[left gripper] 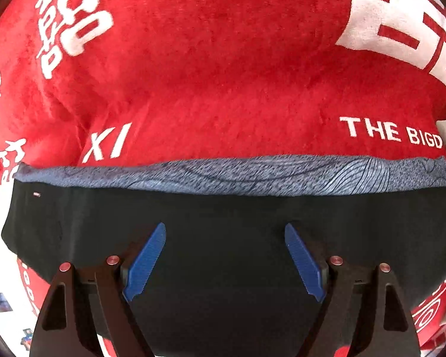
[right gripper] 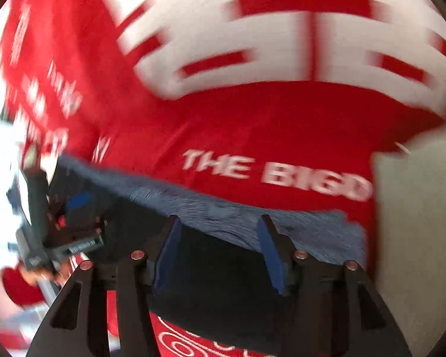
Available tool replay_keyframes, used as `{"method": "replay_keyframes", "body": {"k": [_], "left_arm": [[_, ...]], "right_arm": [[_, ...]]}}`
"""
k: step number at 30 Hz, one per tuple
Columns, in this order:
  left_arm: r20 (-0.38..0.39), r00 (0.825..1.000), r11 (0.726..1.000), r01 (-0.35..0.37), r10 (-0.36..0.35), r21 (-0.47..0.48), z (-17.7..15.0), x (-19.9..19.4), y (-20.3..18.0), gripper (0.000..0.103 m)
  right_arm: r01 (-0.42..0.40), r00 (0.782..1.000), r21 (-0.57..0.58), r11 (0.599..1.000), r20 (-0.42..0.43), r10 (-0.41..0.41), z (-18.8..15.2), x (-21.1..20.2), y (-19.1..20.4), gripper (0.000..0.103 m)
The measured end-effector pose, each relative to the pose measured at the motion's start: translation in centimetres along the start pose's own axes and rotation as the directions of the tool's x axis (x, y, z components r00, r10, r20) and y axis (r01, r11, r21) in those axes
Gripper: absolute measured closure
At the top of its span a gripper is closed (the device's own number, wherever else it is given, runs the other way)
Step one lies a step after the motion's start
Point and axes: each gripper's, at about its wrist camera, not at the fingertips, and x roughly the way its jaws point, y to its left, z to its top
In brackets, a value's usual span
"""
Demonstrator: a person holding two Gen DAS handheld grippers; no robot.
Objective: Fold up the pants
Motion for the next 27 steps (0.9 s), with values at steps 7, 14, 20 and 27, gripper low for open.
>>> {"method": "replay_keyframes", "body": {"k": [7,14,20,27], "left_arm": [[-0.008,1.000,0.999,-0.010,0.009,-0.037,-1.8,-0.3,1.4,0.020],[0.000,0.999,0.997,-0.038,0.038,-0.072,-2.3,-1.0,2.7,0.020],[0.056,0.998,0.999,-0.035,0.037,-0.035,0.1,-2.2,2.3,0.020],[0.062,0.993,0.995,-0.094,0.096,-0.042,3.0,3.2,3.4,0.000]], "right_arm": [[0.013,0.970,-0.423,0.906,-0.214,-0.114,2.4,7.3,6.3,0.056],[0.052,0.979,-0.290,0.956,-0.174,-0.106,4.5,7.7,6.0,0.097],[0.210,0.977,-0.071,0.975,-0.025,-0.212,2.3,3.0,3.1,0.069],[0.265,0.961,0.221,0.939,0.022,-0.276,-4.3,0.2,-5.0,0.073]]}}
